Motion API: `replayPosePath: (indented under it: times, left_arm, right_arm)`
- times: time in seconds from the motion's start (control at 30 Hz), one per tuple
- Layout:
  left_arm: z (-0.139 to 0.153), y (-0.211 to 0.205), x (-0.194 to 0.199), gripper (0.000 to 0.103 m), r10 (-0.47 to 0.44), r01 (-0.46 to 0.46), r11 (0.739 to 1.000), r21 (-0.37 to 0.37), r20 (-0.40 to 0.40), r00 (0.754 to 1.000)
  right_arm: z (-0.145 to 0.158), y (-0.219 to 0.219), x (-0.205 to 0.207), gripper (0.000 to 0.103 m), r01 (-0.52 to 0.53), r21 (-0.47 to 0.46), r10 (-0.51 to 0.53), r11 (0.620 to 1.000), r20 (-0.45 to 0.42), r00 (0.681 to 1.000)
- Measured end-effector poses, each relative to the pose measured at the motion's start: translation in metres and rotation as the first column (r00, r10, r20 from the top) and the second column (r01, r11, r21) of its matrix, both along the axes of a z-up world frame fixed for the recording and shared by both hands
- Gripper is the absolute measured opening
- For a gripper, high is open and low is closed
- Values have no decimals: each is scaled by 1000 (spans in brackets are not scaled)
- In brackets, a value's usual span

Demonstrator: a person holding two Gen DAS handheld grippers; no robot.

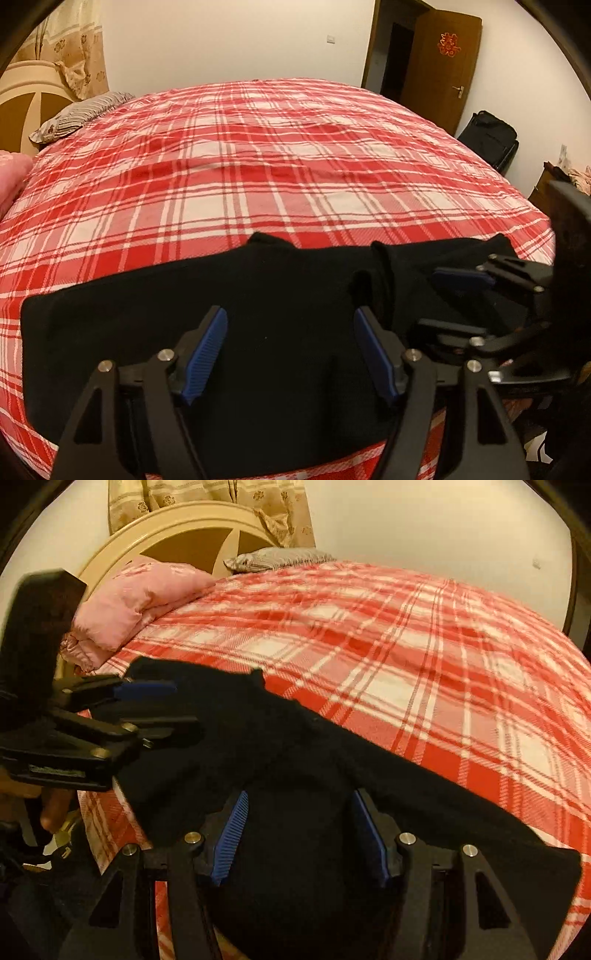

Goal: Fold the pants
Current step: 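Lower the pants end and open the left tool to release it, then grasp the pants end again with the left tool and lift it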

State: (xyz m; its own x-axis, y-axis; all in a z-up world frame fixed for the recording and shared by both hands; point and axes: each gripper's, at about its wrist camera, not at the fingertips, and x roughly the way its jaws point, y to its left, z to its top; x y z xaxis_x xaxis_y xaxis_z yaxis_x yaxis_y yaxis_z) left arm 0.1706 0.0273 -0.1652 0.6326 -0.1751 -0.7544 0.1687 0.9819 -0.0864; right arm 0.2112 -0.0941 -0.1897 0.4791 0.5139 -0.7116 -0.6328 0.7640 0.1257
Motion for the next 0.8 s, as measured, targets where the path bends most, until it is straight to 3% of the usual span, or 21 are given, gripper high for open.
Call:
replayPosePath:
  times: [0.13,0.23,0.37,0.5,0.67,0.8]
  left_arm:
    - [4,14,-5,73,14,-14,1000,0,21,1000]
    - [13,35,-11,73,49,-50,999,20,55,997]
    - [21,83,-21,74,142,-150,986,74,98,985]
    - [17,138,-34,74,257,-267,958,103,100,961]
    - [-7,187,-41,74,367,-370,928,45,56,928]
    - [-26,195,-37,70,365,-365,931,-28,19,931]
  right_arm:
    - [7,7,-22,60,-86,47,86,995,-6,996]
    - [-11,21,-31,60,-138,-17,137,990,-42,990]
    - [-18,29,-43,60,-151,-101,153,983,16,988]
    - [0,13,-45,60,-133,-23,133,991,8,991]
    - [21,-19,-58,60,-74,19,73,997,49,996]
    - [28,-42,-68,60,-25,23,23,999,69,997]
